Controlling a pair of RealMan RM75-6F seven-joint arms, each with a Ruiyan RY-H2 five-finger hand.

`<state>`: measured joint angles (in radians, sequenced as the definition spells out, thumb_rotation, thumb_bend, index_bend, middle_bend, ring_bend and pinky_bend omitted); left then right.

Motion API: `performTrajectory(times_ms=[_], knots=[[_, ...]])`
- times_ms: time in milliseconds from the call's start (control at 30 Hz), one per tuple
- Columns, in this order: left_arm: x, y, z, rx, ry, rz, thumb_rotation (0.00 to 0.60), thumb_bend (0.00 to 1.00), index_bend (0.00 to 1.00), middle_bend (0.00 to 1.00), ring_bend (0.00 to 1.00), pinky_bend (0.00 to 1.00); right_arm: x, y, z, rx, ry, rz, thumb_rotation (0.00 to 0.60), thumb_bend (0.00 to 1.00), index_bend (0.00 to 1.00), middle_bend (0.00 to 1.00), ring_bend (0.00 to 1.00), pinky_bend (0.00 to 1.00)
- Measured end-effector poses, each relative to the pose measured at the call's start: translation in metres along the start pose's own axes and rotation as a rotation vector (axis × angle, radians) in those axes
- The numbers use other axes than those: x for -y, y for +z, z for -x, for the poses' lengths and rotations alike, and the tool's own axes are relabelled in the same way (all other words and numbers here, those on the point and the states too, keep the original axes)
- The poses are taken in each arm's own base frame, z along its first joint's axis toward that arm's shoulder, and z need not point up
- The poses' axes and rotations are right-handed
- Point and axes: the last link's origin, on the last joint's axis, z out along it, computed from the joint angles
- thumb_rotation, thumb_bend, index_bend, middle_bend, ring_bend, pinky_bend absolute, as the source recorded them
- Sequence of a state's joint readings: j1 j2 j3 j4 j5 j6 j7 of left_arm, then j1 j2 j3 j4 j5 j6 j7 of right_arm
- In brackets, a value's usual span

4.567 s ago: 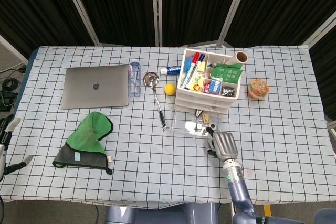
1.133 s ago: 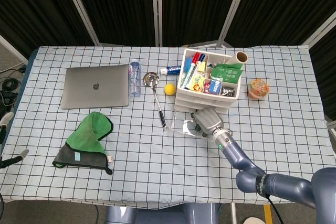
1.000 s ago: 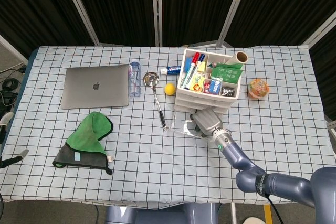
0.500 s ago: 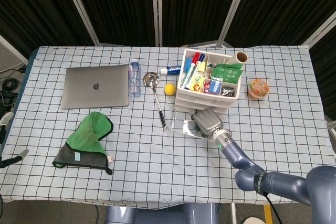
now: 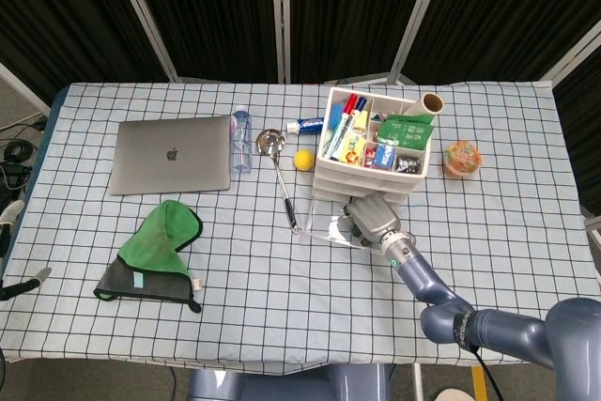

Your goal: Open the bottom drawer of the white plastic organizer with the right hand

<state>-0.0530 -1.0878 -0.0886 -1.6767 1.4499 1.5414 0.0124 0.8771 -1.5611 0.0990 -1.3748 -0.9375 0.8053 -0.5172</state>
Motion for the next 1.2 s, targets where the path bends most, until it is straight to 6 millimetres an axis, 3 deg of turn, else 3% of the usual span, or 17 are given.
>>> performTrajectory(times_ms=[433,833,1067,1200], knots=[[0.000,0.000,-0.001,-0.003,-0.003,0.002,0.600,0.00,0.00,0.00,0.00,0.00,0.003,-0.011,-0.018,-0.070,0.019,-0.011,0.600,0.14,0.63,1.00,1.00,0.83],[-0.002,-0.004,-0.003,-0.007,-0.012,0.018,0.600,0.00,0.00,0.00,0.00,0.00,0.000,-0.043,-0.047,-0.168,0.045,-0.005,0.600,0.14,0.63,1.00,1.00,0.83],[-0.005,-0.008,-0.003,-0.007,-0.015,0.041,0.600,0.00,0.00,0.00,0.00,0.00,-0.019,-0.077,-0.069,-0.261,0.071,0.062,0.600,0.15,0.63,1.00,1.00,0.83],[-0.007,-0.010,-0.003,-0.009,-0.013,0.057,0.600,0.00,0.00,0.00,0.00,0.00,-0.038,-0.095,-0.071,-0.289,0.066,0.127,0.600,0.15,0.63,1.00,1.00,0.83]])
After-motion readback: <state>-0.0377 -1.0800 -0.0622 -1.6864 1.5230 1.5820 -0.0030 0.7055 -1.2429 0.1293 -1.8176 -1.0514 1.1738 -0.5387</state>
